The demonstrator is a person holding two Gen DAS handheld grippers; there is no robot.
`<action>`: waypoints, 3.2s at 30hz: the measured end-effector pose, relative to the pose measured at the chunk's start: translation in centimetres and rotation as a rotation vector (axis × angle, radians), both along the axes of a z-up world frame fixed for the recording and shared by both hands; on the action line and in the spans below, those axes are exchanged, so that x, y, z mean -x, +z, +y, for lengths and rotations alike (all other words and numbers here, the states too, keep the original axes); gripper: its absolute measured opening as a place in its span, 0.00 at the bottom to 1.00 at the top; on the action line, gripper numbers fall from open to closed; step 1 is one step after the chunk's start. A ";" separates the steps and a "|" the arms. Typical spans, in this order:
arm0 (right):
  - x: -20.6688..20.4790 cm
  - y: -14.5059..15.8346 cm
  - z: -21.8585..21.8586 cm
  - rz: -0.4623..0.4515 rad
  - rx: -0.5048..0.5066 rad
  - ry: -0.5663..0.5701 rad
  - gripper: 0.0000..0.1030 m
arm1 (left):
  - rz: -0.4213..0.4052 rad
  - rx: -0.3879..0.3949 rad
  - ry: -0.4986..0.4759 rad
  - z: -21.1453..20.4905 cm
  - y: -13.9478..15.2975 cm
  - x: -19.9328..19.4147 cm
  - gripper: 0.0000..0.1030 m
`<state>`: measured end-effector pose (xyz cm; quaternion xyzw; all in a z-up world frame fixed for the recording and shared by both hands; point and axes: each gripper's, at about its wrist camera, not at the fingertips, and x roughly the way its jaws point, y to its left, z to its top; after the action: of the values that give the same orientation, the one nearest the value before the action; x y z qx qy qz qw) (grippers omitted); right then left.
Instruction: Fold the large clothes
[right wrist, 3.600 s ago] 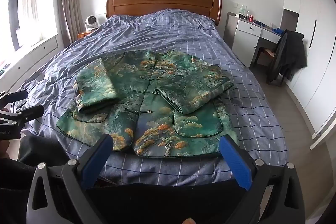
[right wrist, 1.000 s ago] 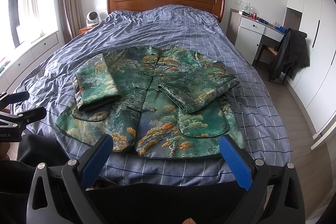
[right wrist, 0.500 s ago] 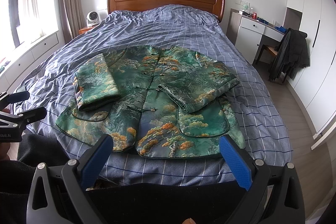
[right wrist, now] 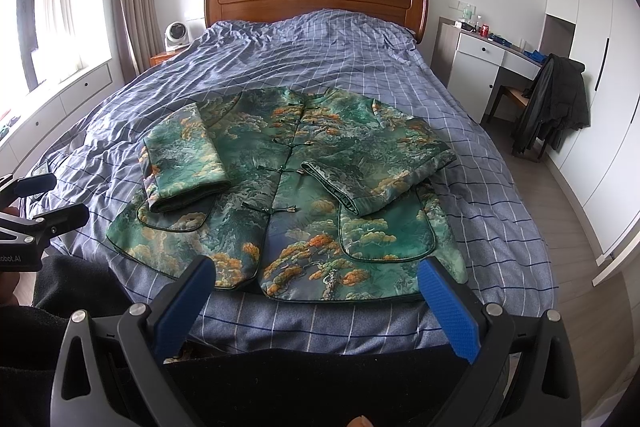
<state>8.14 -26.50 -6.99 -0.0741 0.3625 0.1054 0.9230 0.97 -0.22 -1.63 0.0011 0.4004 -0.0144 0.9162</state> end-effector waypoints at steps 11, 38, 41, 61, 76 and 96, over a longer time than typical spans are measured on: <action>0.0 0.1 -0.1 0.001 -0.001 0.000 1.00 | 0.001 0.000 0.000 0.0 0.0 0.0 1.00; 0.0 0.0 -0.1 0.004 -0.002 -0.004 1.00 | 0.000 -0.002 0.000 -0.1 -0.1 0.0 1.00; 0.0 0.1 0.0 0.001 0.002 -0.004 1.00 | -0.003 -0.003 0.002 0.0 0.0 0.1 1.00; -1.5 3.7 -3.9 -0.219 0.099 -0.087 1.00 | 0.006 -0.014 0.101 3.1 0.2 -0.5 1.00; -1.9 4.2 -5.9 -0.313 0.015 0.002 1.00 | -0.015 -0.011 0.131 3.8 0.0 -0.1 1.00; -22.1 -14.1 0.9 0.121 0.371 0.314 0.98 | 0.060 0.009 0.209 5.4 -1.2 0.4 1.00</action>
<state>30.26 -25.64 -21.08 -0.2913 0.4143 0.1833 0.8426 0.62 5.16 -2.82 -0.0453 0.4254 0.0794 0.9004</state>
